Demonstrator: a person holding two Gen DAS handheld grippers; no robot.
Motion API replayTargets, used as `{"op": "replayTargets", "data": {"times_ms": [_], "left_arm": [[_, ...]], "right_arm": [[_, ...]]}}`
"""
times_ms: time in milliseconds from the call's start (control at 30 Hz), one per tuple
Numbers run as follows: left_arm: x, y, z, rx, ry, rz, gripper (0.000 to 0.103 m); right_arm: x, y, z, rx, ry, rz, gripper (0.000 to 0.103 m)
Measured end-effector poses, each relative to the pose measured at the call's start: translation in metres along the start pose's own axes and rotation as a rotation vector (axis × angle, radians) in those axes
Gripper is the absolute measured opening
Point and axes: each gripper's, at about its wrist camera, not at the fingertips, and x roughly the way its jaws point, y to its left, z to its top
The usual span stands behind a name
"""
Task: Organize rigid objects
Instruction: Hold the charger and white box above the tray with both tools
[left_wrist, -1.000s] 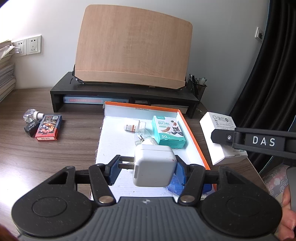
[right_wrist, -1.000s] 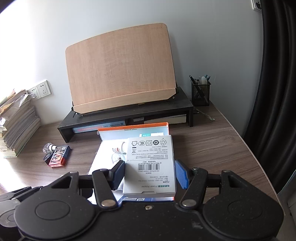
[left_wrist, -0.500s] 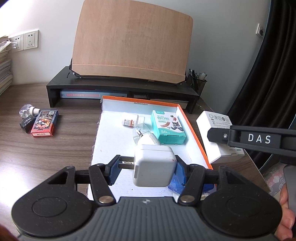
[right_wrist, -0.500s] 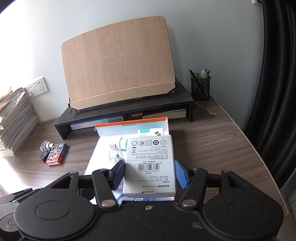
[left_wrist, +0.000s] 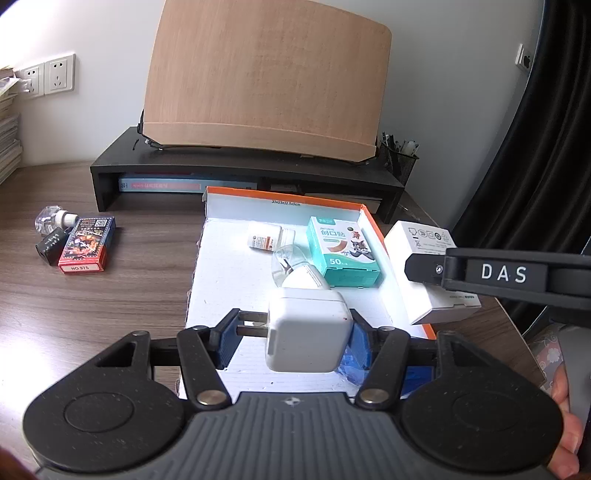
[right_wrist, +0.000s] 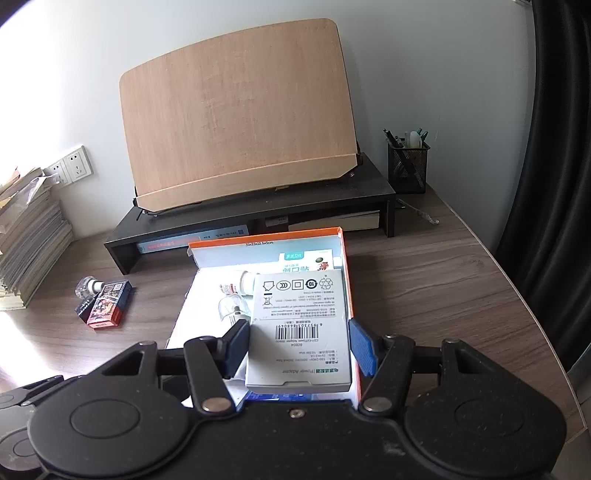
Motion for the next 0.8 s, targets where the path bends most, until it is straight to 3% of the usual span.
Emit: {"op": "replayTargets", "data": {"times_ms": [800], "left_arm": [[0.014, 0.008, 0.001, -0.001, 0.04, -0.013, 0.06]], "right_arm": [[0.025, 0.003, 0.002, -0.002, 0.042, -0.015, 0.071]]}}
